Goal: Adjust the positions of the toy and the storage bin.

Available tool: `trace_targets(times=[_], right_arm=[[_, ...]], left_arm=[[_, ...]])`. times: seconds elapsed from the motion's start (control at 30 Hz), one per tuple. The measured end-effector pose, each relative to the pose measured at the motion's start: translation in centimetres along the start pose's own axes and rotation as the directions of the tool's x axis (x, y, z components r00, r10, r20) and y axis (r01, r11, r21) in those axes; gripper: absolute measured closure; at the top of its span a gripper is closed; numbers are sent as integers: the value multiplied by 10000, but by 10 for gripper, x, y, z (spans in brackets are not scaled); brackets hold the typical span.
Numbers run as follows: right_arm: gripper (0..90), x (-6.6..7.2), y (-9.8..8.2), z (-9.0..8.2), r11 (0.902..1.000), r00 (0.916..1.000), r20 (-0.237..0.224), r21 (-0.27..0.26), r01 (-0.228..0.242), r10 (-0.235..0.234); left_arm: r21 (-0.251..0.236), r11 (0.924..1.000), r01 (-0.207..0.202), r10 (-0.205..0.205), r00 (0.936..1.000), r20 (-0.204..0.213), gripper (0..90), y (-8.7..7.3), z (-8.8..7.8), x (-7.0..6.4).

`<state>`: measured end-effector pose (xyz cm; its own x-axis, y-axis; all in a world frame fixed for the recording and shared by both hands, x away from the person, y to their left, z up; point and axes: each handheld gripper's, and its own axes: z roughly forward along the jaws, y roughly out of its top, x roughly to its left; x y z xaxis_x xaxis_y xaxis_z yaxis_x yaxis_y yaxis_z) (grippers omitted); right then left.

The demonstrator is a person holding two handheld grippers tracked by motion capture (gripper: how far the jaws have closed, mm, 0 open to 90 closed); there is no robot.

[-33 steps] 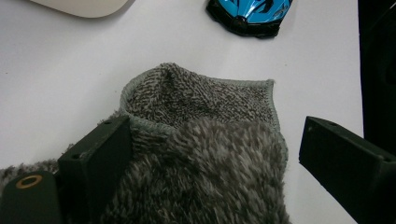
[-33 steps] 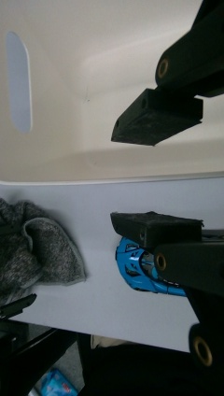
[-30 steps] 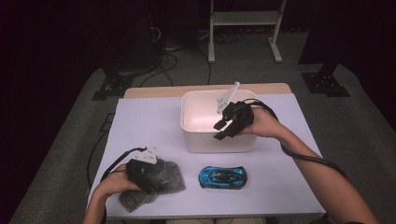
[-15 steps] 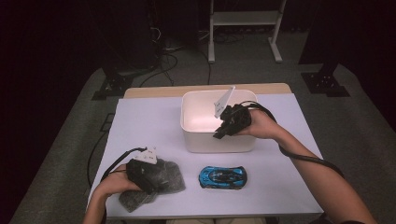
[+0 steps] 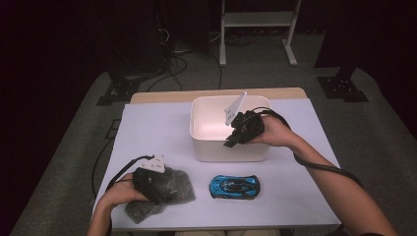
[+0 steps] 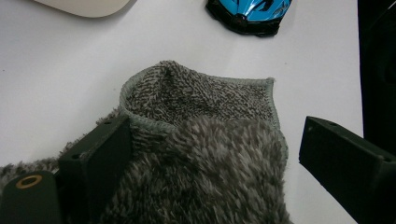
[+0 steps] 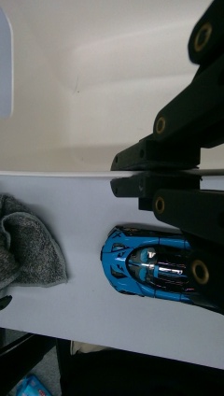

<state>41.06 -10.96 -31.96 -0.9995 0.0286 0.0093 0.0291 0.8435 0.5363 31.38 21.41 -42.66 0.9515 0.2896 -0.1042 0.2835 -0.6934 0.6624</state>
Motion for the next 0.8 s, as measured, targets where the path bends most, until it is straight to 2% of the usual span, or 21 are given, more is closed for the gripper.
trace_targets(times=[0.03,0.1,0.17,0.33,0.53,0.67,0.8], right_arm=[[851,0,0,0,10000,10000,-9,-30,-50,50],[747,-2,-1,-2,9994,9996,-94,-228,-251,249],[651,-1,-1,-7,9986,9991,213,-381,-356,365],[515,6,-3,-18,9950,9980,357,-875,-484,517],[394,19,-8,-31,9901,9971,504,-1314,-493,564],[346,32,-13,-39,9841,9969,514,-1707,-496,592],[310,46,-18,-44,9821,9970,553,-1834,-436,546]], left_arm=[[3,10000,-14,14,10000,3,90,0,0,0],[-15,10000,-12,12,10000,15,90,0,-1,0],[-23,10000,-6,6,10000,6,90,0,-1,0],[-80,10000,7,-7,10000,-49,90,0,-1,0],[-115,9999,-13,11,9999,-136,90,1,-2,0],[-152,9999,0,-3,9998,-193,89,1,-3,0],[-152,9999,-7,4,9997,-243,89,1,-3,-1]])
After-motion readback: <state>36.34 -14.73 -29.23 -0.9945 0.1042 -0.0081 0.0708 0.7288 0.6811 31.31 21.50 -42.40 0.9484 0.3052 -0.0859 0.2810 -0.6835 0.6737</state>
